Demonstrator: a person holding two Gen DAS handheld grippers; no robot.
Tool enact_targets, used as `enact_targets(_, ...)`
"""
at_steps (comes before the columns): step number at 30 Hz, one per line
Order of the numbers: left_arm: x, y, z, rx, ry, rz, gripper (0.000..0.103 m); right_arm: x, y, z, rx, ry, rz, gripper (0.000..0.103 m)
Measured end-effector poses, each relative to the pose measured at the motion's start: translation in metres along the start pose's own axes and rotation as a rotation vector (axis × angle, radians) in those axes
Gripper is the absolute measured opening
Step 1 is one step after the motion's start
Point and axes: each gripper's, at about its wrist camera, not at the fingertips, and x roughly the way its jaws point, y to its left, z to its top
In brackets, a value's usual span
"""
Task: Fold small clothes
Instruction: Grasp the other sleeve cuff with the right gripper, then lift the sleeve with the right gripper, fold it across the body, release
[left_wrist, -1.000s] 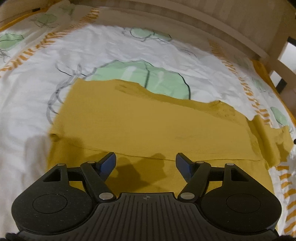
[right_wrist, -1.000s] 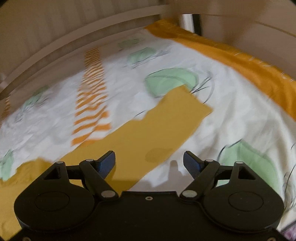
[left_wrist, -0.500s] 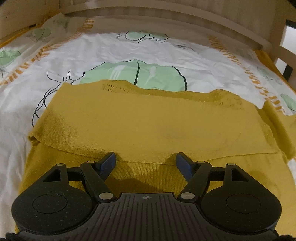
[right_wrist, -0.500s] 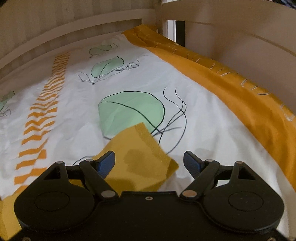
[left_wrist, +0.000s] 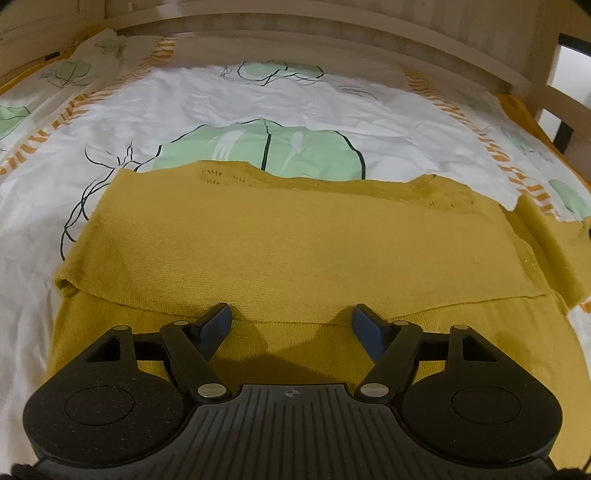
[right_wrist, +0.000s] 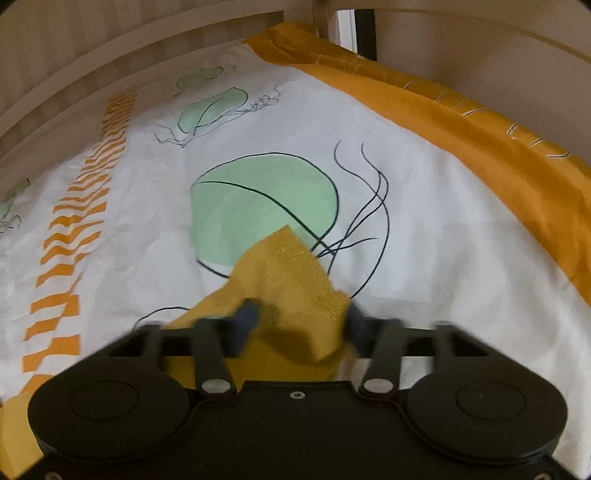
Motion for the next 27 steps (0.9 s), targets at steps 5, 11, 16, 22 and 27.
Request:
enact_targets(5,-0.01,0.007,0.005,-0.007,0.012,-0.013,0.07,-0.023,0.011,0.005,-0.018,0.004,-0.008,0.013)
enact_targets(11,-0.035,0.032,0.017,-0.018,-0.012,-0.012,0.07,-0.074,0.031,0.016,-0.05,-0.028,-0.003,0.012)
enact_targets(16,-0.052,0.06,0.03,-0.004,0.002,0.001,0.07,-0.128,0.06,0.031,-0.051,-0.069,0.02,0.012)
enact_targets(22,-0.062,0.104,0.042,-0.04,0.016,0.013,0.07,-0.191,0.12,0.038,-0.094,-0.109,0.091,0.012)
enact_targets(27,-0.054,0.138,0.042,-0.067,0.006,0.03,0.07,-0.229,0.181,0.029,-0.127,-0.125,0.173,0.012)
